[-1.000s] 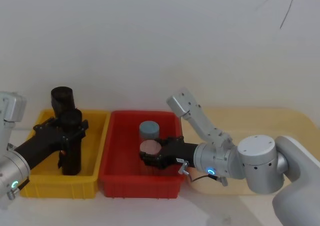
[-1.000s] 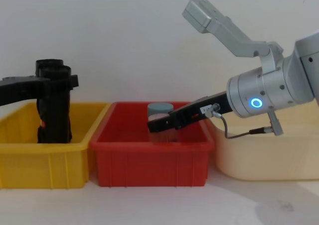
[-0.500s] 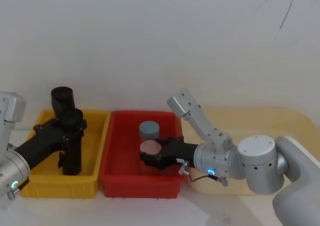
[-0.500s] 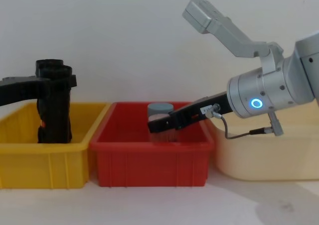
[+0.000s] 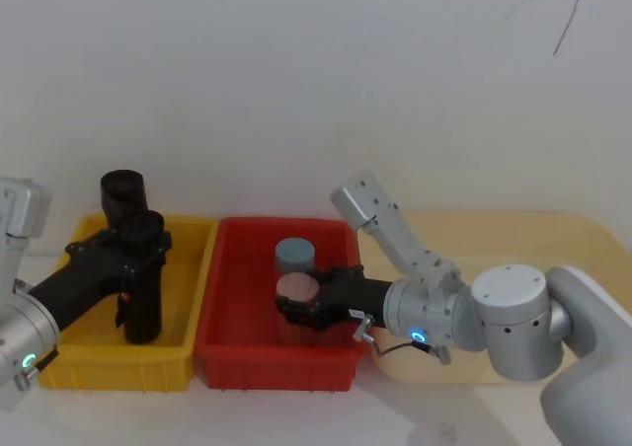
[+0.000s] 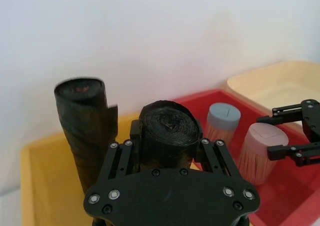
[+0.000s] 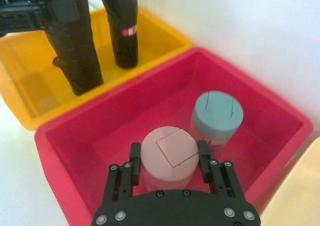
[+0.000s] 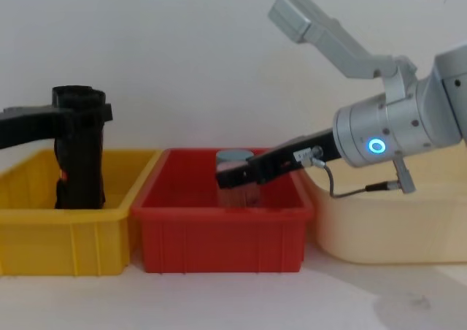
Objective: Pick up the garbage bag with the one hand and transfer it to the other hand.
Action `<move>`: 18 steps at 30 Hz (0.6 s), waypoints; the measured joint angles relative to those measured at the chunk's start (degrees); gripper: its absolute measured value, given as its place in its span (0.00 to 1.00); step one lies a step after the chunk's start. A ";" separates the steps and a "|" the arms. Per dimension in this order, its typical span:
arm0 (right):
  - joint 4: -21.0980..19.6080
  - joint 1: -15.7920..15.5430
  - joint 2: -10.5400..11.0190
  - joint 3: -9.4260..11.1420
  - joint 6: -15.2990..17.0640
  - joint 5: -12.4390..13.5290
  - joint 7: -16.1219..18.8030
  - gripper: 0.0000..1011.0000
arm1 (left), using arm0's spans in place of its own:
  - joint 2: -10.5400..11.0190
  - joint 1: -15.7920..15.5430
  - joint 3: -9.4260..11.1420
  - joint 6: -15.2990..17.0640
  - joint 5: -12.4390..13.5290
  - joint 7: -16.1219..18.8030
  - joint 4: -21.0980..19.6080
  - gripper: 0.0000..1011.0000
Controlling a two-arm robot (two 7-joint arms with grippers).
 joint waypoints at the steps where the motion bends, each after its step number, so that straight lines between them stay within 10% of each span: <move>1: -0.50 -0.02 0.09 0.14 -0.19 0.04 0.00 0.66 | 0.00 -0.16 -0.09 -0.13 -0.01 0.00 -0.23 0.53; 18: -8.69 -0.14 2.46 3.54 -3.89 0.88 -2.20 0.66 | -0.30 -5.98 -0.12 -3.16 0.08 -2.09 -2.24 0.53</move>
